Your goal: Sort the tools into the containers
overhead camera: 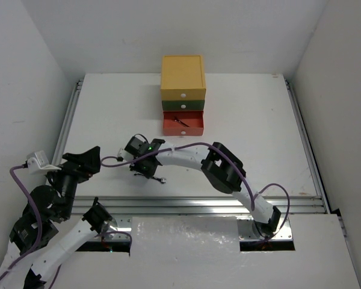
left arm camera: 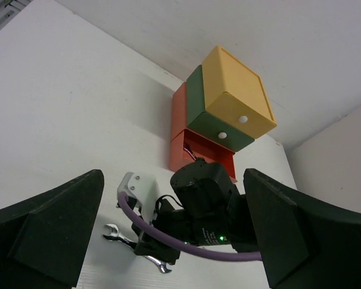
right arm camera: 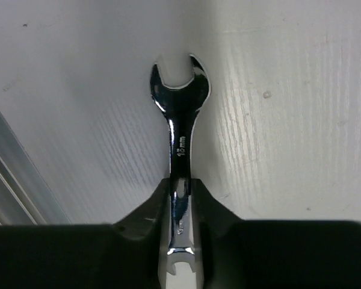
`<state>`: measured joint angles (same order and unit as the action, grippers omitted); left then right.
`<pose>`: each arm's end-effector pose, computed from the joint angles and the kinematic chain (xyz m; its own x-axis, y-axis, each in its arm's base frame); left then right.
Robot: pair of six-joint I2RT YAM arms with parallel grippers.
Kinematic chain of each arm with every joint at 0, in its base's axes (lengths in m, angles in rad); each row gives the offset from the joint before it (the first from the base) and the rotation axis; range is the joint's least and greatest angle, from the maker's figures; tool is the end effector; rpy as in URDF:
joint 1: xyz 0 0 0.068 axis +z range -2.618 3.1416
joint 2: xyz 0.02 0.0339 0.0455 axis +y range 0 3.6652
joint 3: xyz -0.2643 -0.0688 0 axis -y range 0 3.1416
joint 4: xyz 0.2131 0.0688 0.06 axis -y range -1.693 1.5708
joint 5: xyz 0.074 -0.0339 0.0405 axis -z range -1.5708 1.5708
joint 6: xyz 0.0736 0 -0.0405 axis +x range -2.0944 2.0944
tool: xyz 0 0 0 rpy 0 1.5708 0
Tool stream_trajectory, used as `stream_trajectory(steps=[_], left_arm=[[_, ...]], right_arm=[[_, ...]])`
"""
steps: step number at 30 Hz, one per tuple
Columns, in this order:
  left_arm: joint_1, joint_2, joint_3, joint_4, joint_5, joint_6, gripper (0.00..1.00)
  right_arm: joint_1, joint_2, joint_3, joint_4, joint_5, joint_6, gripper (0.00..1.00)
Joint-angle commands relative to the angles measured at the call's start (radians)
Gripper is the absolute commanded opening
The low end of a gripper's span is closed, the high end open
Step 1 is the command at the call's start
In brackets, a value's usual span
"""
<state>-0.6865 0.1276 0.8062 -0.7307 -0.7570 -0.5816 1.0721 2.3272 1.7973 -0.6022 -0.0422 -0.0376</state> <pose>0.0424 0.0306 0.3210 0.0046 -0.5201 -0.8541 -0.0804 0.8511 -0.5187 0.2260 0.4215 0.1162 -0.3994 -0.8119 -0.4259 -0.9016 0.4319 0.0222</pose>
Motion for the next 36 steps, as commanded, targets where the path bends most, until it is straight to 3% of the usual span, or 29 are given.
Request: stream_trajectory(steps=[1,5,9,18,27,33,34,36], left_arm=[[0.007,-0.02,0.014,0.028,0.01,0.006,1.0],[0.008,-0.036,0.013,0.03,0.01,0.006,1.0],[0.008,-0.036,0.011,0.033,0.012,0.008,1.0],[0.008,-0.02,0.011,0.036,0.016,0.011,1.0],[0.007,0.0,0.01,0.036,0.016,0.012,1.0],[0.008,0.018,0.01,0.037,0.021,0.016,1.0],[0.008,0.02,0.011,0.037,0.022,0.019,1.0],[0.007,0.02,0.011,0.042,0.024,0.02,1.0]], right_arm=[[0.002,0.121,0.052,-0.124,-0.008,0.004,0.02],[0.002,0.078,0.064,-0.128,-0.031,-0.005,0.0],[0.002,-0.116,-0.05,-0.007,-0.038,-0.08,0.0],[-0.095,-0.359,-0.144,0.056,0.093,-0.303,0.0],[-0.33,-0.348,-0.102,0.139,0.047,-0.704,0.0],[-0.414,-0.241,0.019,0.119,0.047,-0.768,0.0],[-0.422,-0.218,0.039,0.114,0.047,-0.768,0.04],[-0.426,-0.204,0.048,0.101,0.024,-0.772,0.24]])
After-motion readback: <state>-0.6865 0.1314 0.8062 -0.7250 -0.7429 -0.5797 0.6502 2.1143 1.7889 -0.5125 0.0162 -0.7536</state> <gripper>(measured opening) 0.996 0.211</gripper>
